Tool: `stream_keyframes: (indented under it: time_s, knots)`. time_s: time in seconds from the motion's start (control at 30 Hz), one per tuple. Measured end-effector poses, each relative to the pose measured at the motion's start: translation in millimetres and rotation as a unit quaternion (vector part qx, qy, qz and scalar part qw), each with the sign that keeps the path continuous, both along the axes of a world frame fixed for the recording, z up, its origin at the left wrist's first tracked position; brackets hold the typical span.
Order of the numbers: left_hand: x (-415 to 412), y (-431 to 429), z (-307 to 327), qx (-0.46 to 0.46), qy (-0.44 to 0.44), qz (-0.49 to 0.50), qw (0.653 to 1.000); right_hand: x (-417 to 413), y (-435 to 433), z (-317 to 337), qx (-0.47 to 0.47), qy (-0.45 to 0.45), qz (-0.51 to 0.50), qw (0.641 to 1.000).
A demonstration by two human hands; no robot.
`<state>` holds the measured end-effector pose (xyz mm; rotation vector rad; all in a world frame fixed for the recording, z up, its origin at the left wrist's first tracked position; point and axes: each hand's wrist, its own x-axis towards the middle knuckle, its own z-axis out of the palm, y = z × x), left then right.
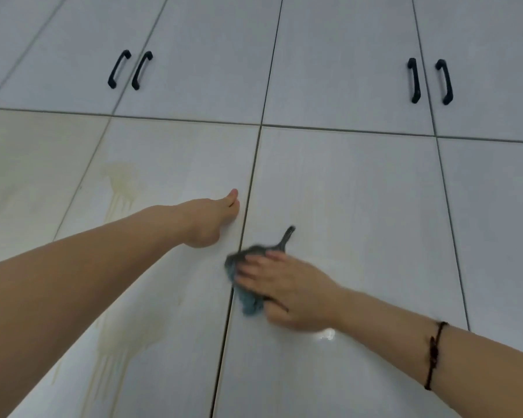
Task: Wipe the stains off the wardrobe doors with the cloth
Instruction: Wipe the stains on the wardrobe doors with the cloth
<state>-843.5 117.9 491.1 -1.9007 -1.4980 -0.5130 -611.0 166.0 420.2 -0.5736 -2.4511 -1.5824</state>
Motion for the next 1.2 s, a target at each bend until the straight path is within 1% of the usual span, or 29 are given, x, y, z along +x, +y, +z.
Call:
stream_keyframes:
  time_s: [0.03, 0.07, 0.13, 0.2, 0.23, 0.3, 0.37, 0.47, 0.5, 0.57, 0.63, 0.67, 0.7, 0.77, 0.83, 0.9, 0.97, 1.0, 1.03, 1.07, 1.13, 1.2]
  knots:
    - [-0.8, 0.9, -1.1, 0.007, -0.004, -0.006, 1.0, -4.9, 4.3, 20.7, 0.024, 0.042, 0.002, 0.999]
    - [-1.6, 2.5, -1.5, 0.014, -0.007, -0.01, 1.0, -10.2, 7.3, 46.4, 0.054, 0.106, 0.003, 0.993]
    - [-3.4, 4.9, -0.7, 0.024, -0.012, -0.011, 1.0, -22.6, 11.1, 101.7, 0.094, 0.244, -0.02, 0.965]
    - [-2.3, 5.9, 0.4, 0.035, -0.015, -0.008, 0.999, -39.7, 13.4, 143.2, 0.088, 0.324, -0.038, 0.941]
    - [-2.5, 6.6, -0.6, 0.044, -0.019, -0.006, 0.999, -51.1, 15.4, 150.8, 0.085, 0.34, -0.04, 0.936]
    - [-1.7, 7.8, -3.6, 0.06, -0.032, -0.002, 0.998, -71.1, 17.9, 141.1, 0.079, 0.336, -0.034, 0.938]
    - [-2.0, 10.0, -7.5, 0.076, -0.042, 0.0, 0.996, -76.7, 23.8, 101.3, 0.088, 0.308, -0.034, 0.947]
    - [-0.9, 10.7, -13.5, 0.086, -0.025, 0.021, 0.996, -62.6, 25.3, 38.8, 0.098, 0.292, -0.028, 0.951]
    - [0.4, 10.0, -14.0, 0.087, -0.022, 0.031, 0.995, -54.9, 24.4, 21.0, 0.091, 0.268, -0.022, 0.959]
    - [2.4, 8.9, -12.9, 0.1, -0.017, 0.055, 0.993, -38.4, 21.3, -10.6, 0.075, 0.192, -0.015, 0.979]
    - [8.7, 11.7, -11.5, 0.124, -0.013, 0.077, 0.989, -9.3, 14.8, -23.2, 0.066, 0.138, -0.029, 0.988]
    - [9.8, 14.6, -11.6, 0.14, -0.015, 0.087, 0.986, 6.1, 12.2, -19.0, 0.065, 0.132, -0.041, 0.988]
    - [11.8, 18.3, -12.6, 0.155, -0.02, 0.093, 0.983, 23.4, 9.0, -7.8, 0.074, 0.143, -0.055, 0.985]
    - [21.6, 24.6, -14.3, 0.166, -0.027, 0.105, 0.98, 62.8, -0.3, 31.1, 0.091, 0.215, -0.091, 0.968]
    - [32.8, 26.3, -18.9, 0.178, -0.016, 0.129, 0.975, 104.1, -10.8, 78.2, 0.109, 0.31, -0.111, 0.938]
    - [43.1, 25.1, -25.4, 0.208, 0.009, 0.154, 0.966, 141.0, -21.3, 111.8, 0.089, 0.391, -0.13, 0.907]
    - [49.3, 25.1, -31.4, 0.234, 0.021, 0.178, 0.956, 157.4, -24.1, 115.2, 0.072, 0.433, -0.135, 0.888]
    - [51.7, 26.8, -34.5, 0.24, 0.013, 0.186, 0.953, 155.1, -23.3, 103.4, 0.074, 0.439, -0.132, 0.886]
    - [53.0, 30.1, -36.1, 0.243, 0.002, 0.192, 0.951, 148.4, -20.8, 83.8, 0.089, 0.429, -0.125, 0.89]
    - [55.3, 35.5, -39.5, 0.245, -0.011, 0.195, 0.95, 139.0, -17.1, 54.2, 0.104, 0.401, -0.122, 0.902]
    - [59.2, 46.4, -45.9, 0.248, -0.034, 0.195, 0.948, 117.2, -12.9, -23.3, 0.101, 0.301, -0.1, 0.943]
    - [59.5, 53.8, -49.3, 0.246, -0.06, 0.191, 0.948, 99.1, -12.7, -104.1, 0.067, 0.177, -0.054, 0.98]
